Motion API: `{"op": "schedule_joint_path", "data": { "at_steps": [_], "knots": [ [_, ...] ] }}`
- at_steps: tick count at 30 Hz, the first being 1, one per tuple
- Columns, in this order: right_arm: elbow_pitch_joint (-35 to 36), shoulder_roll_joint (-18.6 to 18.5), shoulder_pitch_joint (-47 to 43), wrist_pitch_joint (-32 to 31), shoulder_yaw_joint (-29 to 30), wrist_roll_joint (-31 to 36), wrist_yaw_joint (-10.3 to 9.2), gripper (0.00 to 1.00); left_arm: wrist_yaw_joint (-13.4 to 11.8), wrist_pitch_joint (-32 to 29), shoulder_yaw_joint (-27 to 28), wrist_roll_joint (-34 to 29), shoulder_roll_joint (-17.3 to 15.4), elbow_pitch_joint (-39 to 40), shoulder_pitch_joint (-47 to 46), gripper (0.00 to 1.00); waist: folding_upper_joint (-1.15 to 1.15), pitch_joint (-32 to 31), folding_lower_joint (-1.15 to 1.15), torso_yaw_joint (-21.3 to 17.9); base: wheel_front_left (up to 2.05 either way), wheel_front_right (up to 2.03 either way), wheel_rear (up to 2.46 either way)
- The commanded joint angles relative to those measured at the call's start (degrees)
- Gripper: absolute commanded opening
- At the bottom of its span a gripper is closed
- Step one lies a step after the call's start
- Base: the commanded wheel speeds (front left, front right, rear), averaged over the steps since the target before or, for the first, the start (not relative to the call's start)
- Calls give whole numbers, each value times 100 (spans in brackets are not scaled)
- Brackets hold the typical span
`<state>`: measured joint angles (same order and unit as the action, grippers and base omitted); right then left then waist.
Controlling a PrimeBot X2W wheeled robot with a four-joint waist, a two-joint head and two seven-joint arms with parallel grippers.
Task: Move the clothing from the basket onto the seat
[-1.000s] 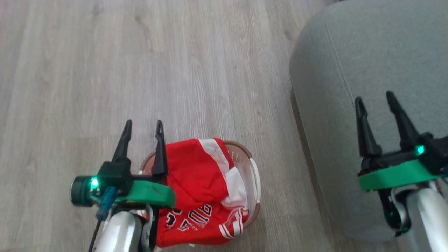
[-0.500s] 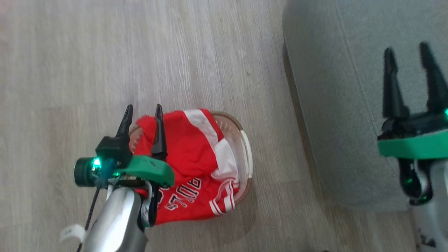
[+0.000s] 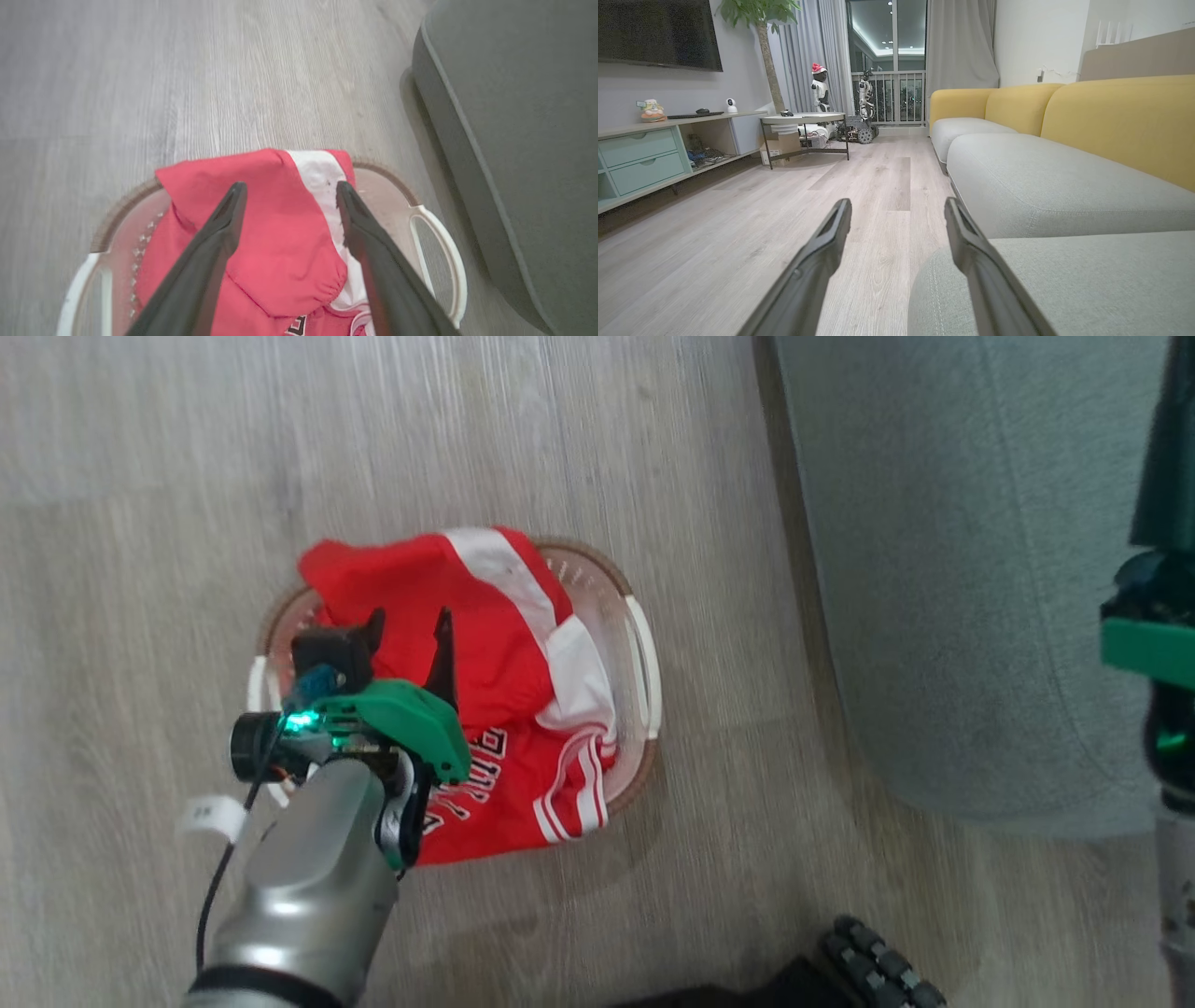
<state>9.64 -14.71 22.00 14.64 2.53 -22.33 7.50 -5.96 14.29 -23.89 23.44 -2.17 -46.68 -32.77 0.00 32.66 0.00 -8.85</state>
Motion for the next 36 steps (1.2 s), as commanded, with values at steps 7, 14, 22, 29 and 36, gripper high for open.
{"op": "schedule_joint_path", "data": {
  "at_steps": [7,14,22,29,36],
  "knots": [
    [467,-104,407,36,55,-176,-1,100,257,-14,-434,641,-71,-1226,-799,100,0,857,0,-221,0,0,0],
    [765,-63,779,36,70,-279,-1,100,263,-495,-896,995,-71,-1992,-1404,100,0,1356,0,-410,0,0,0],
    [1063,-14,1018,36,93,-361,-1,100,160,-1047,-1263,1043,-71,-2465,-1852,100,0,1803,0,-595,0,0,0],
    [1218,-20,1108,36,102,-377,-1,100,47,-1631,-1512,967,-71,-2652,-2156,100,0,2156,0,-676,0,0,0],
    [1319,-19,1174,36,74,-387,-1,100,-124,-2016,-1700,848,-113,-2708,-2352,100,0,2368,0,-766,0,0,0]
  ]
}}
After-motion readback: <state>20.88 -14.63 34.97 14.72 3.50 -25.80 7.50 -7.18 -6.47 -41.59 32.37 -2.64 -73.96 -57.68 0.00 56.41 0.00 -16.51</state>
